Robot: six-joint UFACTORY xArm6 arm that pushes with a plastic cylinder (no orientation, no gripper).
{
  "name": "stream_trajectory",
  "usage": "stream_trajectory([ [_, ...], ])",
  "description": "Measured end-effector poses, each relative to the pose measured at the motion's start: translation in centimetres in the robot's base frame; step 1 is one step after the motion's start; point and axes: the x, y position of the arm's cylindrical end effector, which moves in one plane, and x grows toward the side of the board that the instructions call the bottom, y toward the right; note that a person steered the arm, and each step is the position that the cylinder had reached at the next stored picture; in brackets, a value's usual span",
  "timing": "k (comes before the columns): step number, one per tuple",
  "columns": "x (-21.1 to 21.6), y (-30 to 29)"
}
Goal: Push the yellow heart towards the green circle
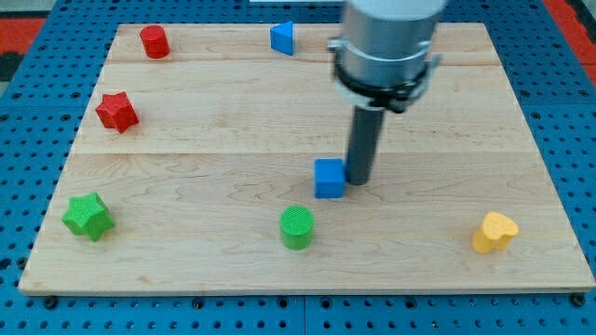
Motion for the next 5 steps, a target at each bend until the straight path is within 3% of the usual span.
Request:
stream_trajectory([
  [1, -1.2, 0.6],
  [2, -0.1, -3.3],
  [3, 2.5, -2.8],
  [5, 2.5, 18.0],
])
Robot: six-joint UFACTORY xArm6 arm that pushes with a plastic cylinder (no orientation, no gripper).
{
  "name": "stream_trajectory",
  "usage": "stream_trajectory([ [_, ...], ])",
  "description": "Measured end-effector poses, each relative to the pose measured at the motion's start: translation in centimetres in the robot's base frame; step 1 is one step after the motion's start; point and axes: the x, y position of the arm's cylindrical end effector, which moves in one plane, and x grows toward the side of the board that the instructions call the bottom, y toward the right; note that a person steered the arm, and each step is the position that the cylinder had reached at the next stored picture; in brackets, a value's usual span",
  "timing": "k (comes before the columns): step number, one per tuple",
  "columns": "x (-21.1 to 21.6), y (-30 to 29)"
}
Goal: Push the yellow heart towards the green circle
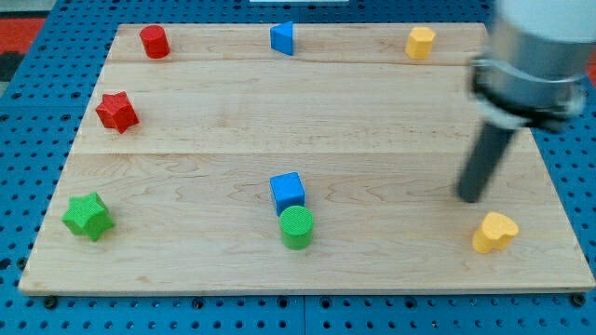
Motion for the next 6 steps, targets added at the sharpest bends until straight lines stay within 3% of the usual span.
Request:
stream_trajectory([
  [1, 3.9, 5.5],
  [3, 5.3, -8.2],
  [4, 5.3, -11.1],
  [5, 8.2, -9.4],
  [6, 8.1, -14.0],
])
